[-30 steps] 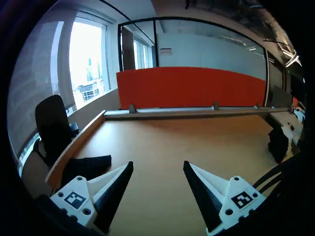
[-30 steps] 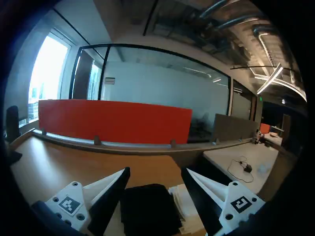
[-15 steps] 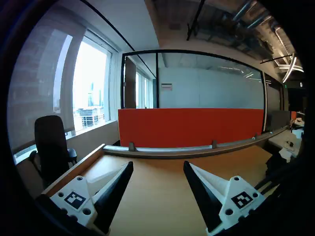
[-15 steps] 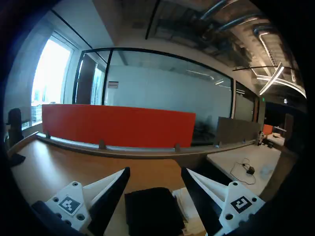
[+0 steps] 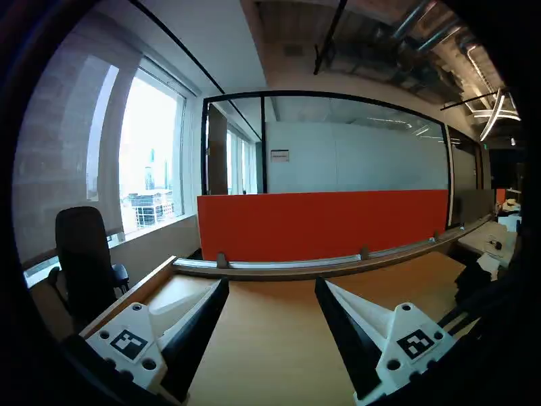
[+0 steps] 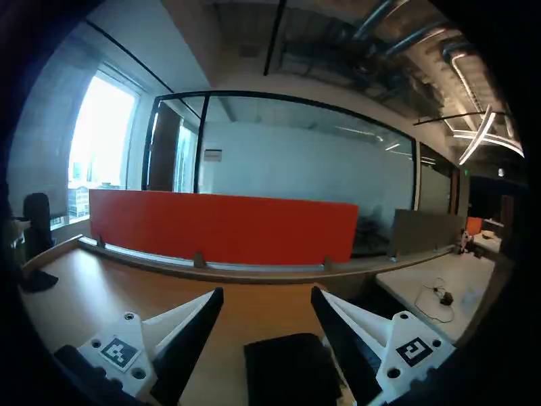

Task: Fold towel

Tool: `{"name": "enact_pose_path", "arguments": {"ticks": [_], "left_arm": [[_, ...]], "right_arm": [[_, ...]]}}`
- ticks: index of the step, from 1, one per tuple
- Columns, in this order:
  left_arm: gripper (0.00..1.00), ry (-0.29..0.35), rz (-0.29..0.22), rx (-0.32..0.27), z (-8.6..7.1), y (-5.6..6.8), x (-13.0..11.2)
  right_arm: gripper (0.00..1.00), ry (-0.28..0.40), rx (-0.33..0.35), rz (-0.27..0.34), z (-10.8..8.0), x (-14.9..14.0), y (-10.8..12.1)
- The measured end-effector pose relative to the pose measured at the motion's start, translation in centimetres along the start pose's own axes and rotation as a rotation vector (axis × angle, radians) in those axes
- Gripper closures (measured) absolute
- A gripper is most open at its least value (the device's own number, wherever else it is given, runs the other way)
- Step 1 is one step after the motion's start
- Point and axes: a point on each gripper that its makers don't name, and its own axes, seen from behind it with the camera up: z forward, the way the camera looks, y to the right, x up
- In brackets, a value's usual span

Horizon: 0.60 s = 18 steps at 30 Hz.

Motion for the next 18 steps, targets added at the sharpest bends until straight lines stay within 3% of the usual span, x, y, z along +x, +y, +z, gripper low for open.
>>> {"name": "enact_pose_path", "arguments": {"ticks": [18], "left_arm": [[0.06,0.011,-0.006,-0.031,0.2,0.3,0.5]], "right_arm": [[0.0,0.052,0.115,0.048,0.4,3.5,-10.8]]}}
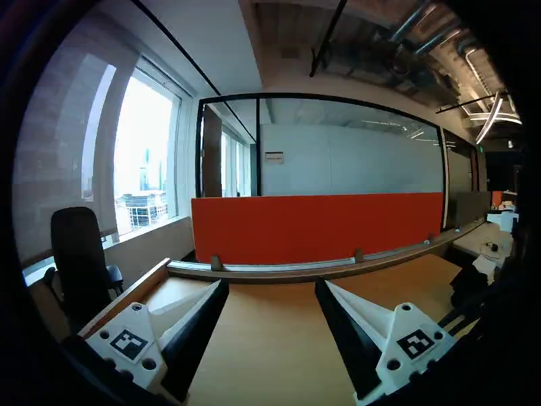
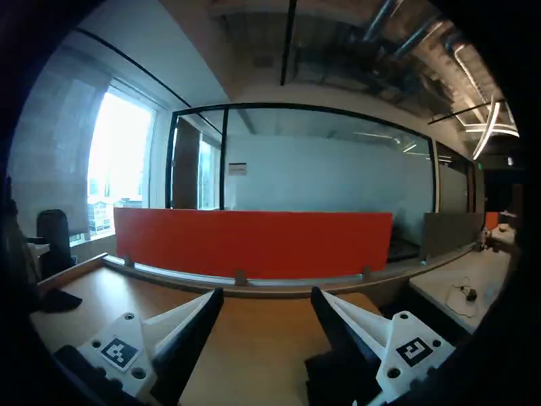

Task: Fold towel

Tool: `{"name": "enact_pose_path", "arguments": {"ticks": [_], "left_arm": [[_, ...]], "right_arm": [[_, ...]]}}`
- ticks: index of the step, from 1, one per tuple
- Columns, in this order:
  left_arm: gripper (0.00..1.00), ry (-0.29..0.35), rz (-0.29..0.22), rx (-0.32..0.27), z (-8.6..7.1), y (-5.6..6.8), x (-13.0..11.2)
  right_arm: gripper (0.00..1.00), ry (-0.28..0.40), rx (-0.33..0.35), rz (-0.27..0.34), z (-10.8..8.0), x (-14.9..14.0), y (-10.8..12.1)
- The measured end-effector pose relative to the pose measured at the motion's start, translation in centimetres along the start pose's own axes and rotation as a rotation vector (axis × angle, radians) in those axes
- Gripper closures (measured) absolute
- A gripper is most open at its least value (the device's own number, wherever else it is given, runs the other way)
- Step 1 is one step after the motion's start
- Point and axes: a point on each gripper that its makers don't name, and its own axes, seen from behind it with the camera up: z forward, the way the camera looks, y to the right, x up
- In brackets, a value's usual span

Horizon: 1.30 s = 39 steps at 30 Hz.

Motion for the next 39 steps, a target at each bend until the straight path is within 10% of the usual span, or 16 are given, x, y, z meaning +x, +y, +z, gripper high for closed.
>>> {"name": "enact_pose_path", "arguments": {"ticks": [19,39], "left_arm": [[0.06,-0.009,0.03,0.004,0.2,-0.8,-1.9],[0.06,0.02,0.01,0.006,1.5,-1.1,-10.2]], "right_arm": [[0.0,0.006,0.026,-0.01,1.0,0.1,-4.3],[0.0,0.006,-0.013,-0.021,0.3,-4.9,-6.0]]}}
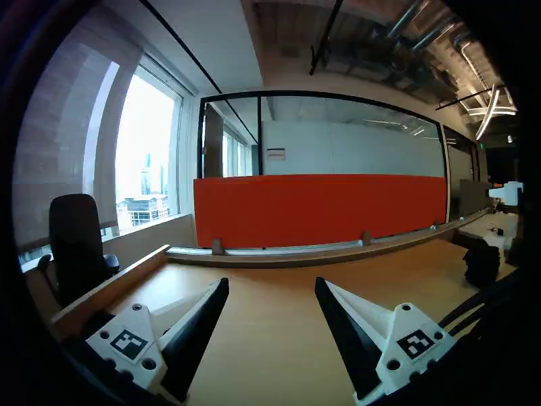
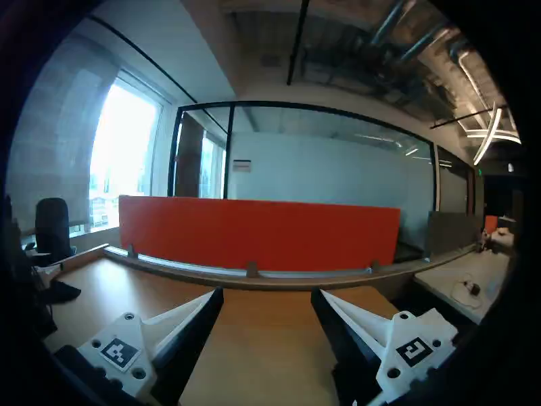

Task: Fold towel

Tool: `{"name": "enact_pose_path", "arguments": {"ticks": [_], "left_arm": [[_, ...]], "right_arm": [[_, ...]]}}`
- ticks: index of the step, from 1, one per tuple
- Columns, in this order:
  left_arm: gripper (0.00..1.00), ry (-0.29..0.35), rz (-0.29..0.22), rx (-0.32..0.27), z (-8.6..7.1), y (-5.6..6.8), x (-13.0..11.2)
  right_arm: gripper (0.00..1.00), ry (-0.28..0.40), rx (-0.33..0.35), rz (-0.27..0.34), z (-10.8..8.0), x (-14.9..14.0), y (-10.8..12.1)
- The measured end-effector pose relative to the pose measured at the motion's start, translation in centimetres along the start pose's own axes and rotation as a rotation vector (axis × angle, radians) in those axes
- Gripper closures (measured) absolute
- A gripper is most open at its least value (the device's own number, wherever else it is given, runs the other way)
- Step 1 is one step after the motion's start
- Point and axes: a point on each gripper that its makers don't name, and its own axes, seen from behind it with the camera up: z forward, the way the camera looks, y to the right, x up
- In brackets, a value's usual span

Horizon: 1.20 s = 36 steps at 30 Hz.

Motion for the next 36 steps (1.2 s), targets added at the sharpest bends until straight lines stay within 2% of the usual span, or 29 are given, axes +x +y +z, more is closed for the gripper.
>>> {"name": "enact_pose_path", "arguments": {"ticks": [5,11,20,23,29,36], "left_arm": [[0.06,0.007,0.008,-0.012,-0.2,0.1,-2.7],[0.06,0.022,0.019,0.0,-0.5,-0.4,-5.2],[0.06,0.037,-0.024,0.007,-0.6,-0.6,-8.4],[0.06,0.042,-0.034,0.015,-0.6,-0.8,-9.0],[0.06,0.054,-0.02,0.017,-0.4,-0.7,-9.4],[0.06,0.053,-0.013,0.013,-0.3,0.1,-10.3]], "right_arm": [[0.0,0.012,-0.006,0.031,0.0,-0.6,-0.3],[0.0,0.023,0.001,0.033,-0.1,-0.7,-0.9],[0.0,0.023,-0.003,0.006,-0.4,-2.3,-2.1],[0.0,0.019,-0.009,0.001,-0.4,-2.7,-2.3],[0.0,0.023,-0.005,0.013,-0.3,-2.8,-2.6],[0.0,0.018,-0.007,0.021,-0.1,-3.3,-2.3]]}}
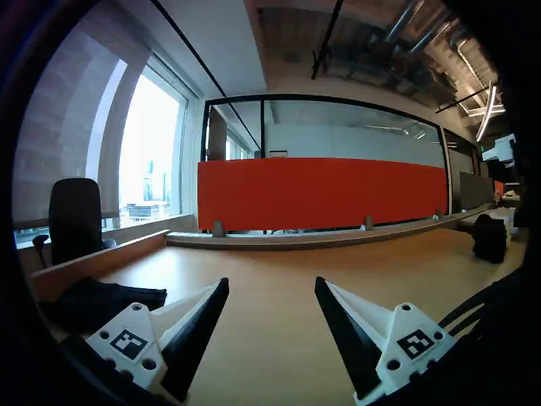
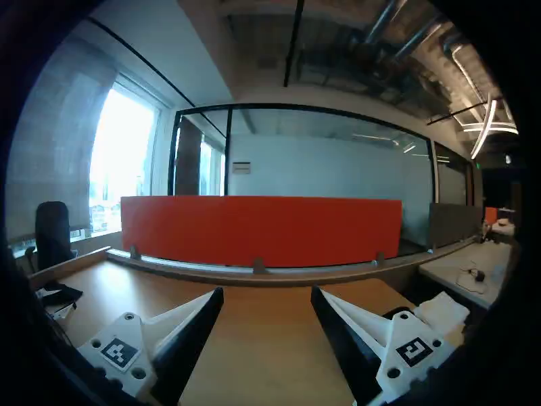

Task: Fold towel

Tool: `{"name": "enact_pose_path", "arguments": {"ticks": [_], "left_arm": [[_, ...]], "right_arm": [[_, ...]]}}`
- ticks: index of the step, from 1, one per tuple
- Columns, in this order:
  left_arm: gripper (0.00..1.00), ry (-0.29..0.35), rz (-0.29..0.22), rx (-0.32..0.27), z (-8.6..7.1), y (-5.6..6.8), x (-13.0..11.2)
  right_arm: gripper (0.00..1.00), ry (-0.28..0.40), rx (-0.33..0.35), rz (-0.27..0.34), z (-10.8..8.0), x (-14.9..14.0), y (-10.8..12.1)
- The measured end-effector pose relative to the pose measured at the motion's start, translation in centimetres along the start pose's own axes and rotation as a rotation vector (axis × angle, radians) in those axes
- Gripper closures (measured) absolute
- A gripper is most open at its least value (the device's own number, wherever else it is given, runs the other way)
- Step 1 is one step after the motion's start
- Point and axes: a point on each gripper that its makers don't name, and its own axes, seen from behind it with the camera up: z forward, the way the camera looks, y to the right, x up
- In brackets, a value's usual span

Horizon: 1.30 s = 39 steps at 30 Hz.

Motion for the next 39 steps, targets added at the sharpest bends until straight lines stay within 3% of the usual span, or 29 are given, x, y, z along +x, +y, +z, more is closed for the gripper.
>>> {"name": "enact_pose_path", "arguments": {"ticks": [39], "left_arm": [[0.06,-0.005,-0.008,0.022,-0.2,-0.8,-0.1]], "right_arm": [[0.0,-0.009,-0.015,-0.004,-0.1,-0.9,2.2]]}}
